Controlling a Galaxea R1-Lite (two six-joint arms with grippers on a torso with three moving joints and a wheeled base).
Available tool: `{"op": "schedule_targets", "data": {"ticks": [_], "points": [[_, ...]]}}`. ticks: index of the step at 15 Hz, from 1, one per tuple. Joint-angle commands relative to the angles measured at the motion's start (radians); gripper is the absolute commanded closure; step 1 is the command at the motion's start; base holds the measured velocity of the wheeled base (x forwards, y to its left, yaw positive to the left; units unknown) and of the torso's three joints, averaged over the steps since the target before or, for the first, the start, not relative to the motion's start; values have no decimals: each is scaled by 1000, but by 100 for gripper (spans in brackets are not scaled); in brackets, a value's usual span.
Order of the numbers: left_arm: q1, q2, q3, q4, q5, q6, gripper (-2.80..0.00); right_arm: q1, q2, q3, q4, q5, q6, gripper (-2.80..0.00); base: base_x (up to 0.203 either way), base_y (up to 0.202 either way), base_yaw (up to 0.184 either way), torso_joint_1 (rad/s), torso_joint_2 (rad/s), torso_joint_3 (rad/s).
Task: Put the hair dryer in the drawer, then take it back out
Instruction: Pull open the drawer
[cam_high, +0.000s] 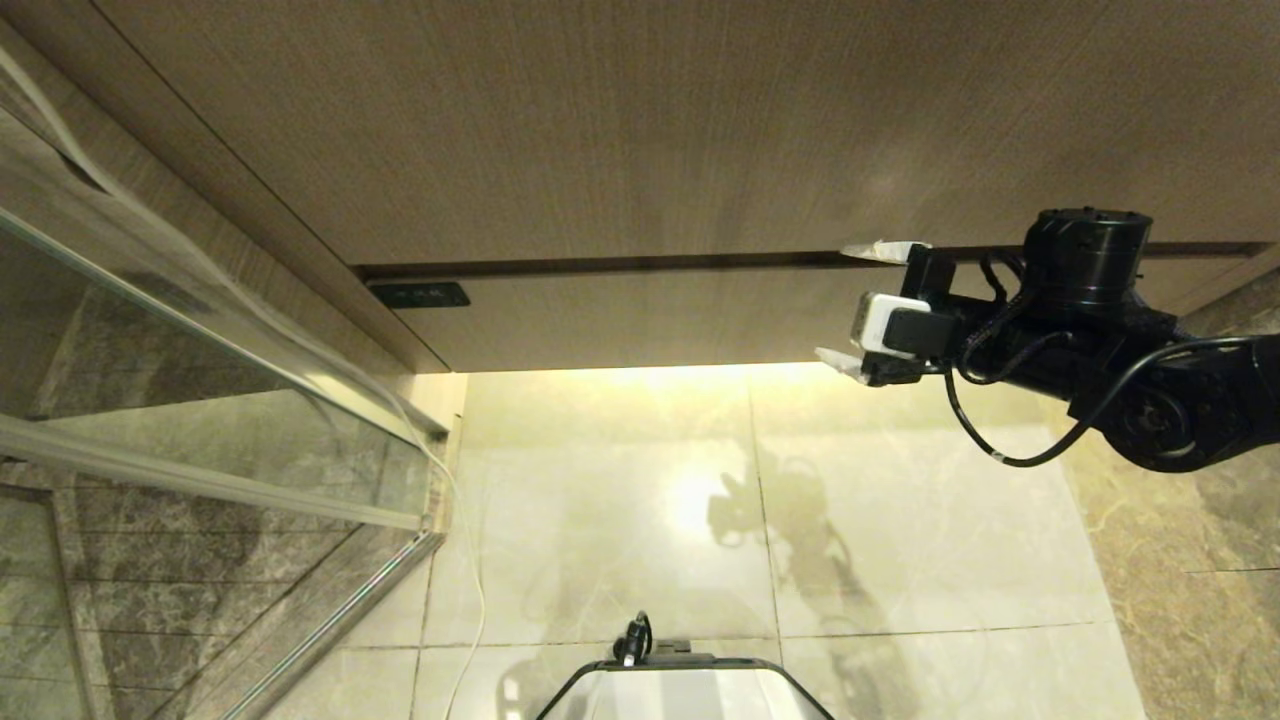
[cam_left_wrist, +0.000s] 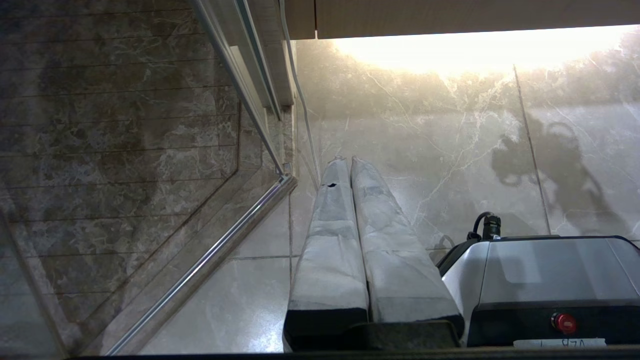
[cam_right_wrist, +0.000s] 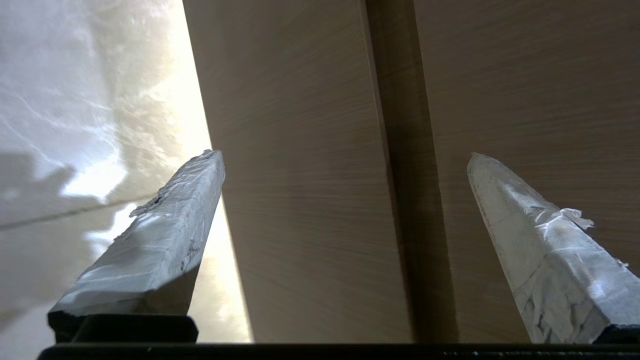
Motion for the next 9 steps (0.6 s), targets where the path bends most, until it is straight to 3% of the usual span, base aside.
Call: {"op": "schedule_targets", "data": {"ticks": [1,6,9], "points": [[0,0,0,0,0,0,0,-16,8,-8,-5,26,-52,-280,0,0,0,0,0,0],[0,0,0,0,0,0,0,-29,15,-10,24,-10,-94,-280,0,0,0,0,0,0],[-1,-1,1,0,0,0,0,-29,-1,-15,201,-138,-112,-280,0,0,0,0,0,0]]}}
